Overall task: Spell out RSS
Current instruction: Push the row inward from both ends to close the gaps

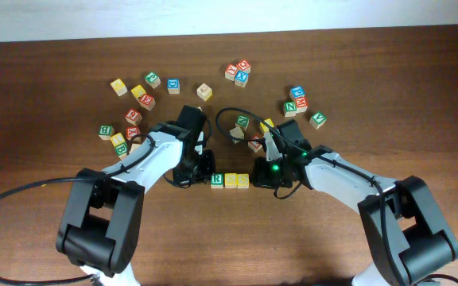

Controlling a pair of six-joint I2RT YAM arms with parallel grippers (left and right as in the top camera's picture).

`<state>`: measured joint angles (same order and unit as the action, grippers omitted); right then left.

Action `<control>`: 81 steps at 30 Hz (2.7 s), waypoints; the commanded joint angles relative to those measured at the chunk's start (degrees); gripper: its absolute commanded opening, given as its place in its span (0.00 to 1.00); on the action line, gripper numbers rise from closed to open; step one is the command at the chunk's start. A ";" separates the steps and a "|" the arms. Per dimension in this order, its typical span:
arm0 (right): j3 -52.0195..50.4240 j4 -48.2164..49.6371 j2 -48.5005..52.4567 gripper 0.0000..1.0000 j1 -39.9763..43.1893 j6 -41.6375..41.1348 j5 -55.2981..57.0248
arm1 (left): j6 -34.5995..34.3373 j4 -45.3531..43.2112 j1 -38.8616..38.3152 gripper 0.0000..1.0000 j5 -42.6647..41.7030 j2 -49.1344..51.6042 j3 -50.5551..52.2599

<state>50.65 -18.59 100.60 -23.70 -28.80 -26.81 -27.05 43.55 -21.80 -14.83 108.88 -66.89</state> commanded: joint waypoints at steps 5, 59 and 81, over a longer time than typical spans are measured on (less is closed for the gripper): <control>-0.24 0.66 0.83 0.05 -0.72 -0.46 0.48 | -0.50 0.42 0.04 0.00 -0.90 0.83 0.48; -0.24 1.51 0.83 0.04 -3.26 -0.44 2.05 | -0.48 1.22 0.04 0.01 -1.92 0.83 0.48; -0.24 0.59 0.83 0.04 -3.23 -0.39 3.32 | -0.44 3.98 0.13 0.00 4.85 0.83 0.48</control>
<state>50.65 -17.76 100.60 -26.11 -28.99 -24.18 -27.07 46.46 -21.65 -13.13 108.88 -66.85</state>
